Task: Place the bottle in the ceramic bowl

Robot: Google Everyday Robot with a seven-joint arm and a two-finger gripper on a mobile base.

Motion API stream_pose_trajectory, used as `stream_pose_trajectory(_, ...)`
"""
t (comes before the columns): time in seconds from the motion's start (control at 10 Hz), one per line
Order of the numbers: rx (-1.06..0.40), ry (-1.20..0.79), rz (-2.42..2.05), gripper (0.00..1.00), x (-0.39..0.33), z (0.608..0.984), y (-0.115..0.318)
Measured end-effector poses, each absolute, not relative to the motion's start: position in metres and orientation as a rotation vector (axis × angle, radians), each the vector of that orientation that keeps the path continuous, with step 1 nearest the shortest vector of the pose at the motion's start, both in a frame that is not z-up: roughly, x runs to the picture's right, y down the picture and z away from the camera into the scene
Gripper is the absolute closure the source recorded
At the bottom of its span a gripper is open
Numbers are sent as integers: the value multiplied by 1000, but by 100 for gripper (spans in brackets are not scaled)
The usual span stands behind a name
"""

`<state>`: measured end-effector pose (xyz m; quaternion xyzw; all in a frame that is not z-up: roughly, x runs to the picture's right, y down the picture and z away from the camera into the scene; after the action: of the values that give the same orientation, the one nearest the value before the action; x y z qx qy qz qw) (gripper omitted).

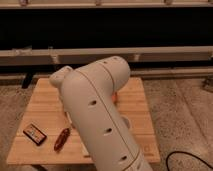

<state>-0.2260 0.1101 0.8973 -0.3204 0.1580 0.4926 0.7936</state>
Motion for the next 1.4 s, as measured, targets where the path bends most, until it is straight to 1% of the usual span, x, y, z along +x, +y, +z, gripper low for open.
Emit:
stream_pose_trajectory(0.1, -687, 342, 1062, 70, -224, 896, 109)
stream_pose_trajectory(0.2, -685, 343, 1062, 82, -222, 895, 109)
stream_pose_trajectory(0.3, -685, 343, 1061, 90, -223, 893, 108)
stream_pose_trajectory(0.4, -686, 340, 1056, 95, -224, 891, 108)
stream_pose_trajectory(0.5, -682, 337, 1056, 95, -223, 888, 107)
stream_pose_trajectory(0.6, -679, 333, 1056, 90, -222, 887, 105)
stream_pose_trajectory(1.0, -675, 324, 1050, 51, -221, 878, 102)
stream_pose_trajectory(1.1, -672, 321, 1051, 45, -220, 875, 99)
stream_pose_trajectory(1.2, -668, 318, 1053, 46, -218, 871, 96)
stream_pose_trajectory(1.3, -665, 319, 1054, 52, -216, 869, 94)
stream_pose_trajectory(1.4, -664, 319, 1055, 60, -215, 867, 93)
